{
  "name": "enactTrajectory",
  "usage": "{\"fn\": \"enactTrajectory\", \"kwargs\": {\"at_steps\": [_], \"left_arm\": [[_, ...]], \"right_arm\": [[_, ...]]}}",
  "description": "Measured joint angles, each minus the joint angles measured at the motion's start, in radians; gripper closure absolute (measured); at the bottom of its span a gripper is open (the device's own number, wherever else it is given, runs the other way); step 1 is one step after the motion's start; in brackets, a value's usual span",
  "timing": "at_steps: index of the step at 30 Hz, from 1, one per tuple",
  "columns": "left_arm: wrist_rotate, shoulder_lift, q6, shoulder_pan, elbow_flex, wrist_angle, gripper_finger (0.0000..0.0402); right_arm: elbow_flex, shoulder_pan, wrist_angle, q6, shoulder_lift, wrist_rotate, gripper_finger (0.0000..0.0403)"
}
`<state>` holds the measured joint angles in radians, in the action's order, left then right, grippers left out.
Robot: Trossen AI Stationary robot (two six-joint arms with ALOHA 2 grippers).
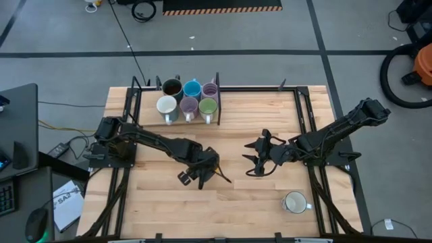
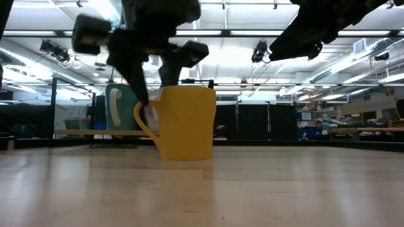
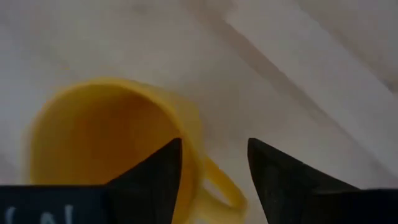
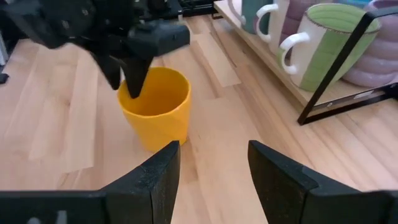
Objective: Place coffee mugs
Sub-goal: Put the yellow mug on the shelf
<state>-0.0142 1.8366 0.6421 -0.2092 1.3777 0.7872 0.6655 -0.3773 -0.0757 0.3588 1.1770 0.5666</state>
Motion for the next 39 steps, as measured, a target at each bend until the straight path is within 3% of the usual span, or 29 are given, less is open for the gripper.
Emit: {"fn": "enactTrajectory", "kwargs": {"at_steps": [9,17,22,29,39], "left_arm": [[0.030,0.000,-0.460,0.013,0.125,0.023,0.0229],[0.030,0.000,-1.036,0.042,0.136,0.001,0.0232],[0.073,0.000,-1.273,0.045,0.136,-0.111,0.0232],[0.078,0.011,-1.386,0.045,0.136,-0.167,0.0232],[0.128,0.032,-1.394,0.025,0.136,-0.143,0.0233]], "right_arm": [[0.000,0.035,-0.005,-0.098,0.000,0.044,0.0208],[0.000,0.062,-0.007,-0.151,0.000,0.043,0.0208],[0.000,0.076,-0.007,-0.172,0.000,0.043,0.0208],[0.000,0.079,-0.006,-0.172,0.000,0.010,0.0208],[0.000,0.079,-0.003,-0.171,0.000,-0.014,0.0208]]}}
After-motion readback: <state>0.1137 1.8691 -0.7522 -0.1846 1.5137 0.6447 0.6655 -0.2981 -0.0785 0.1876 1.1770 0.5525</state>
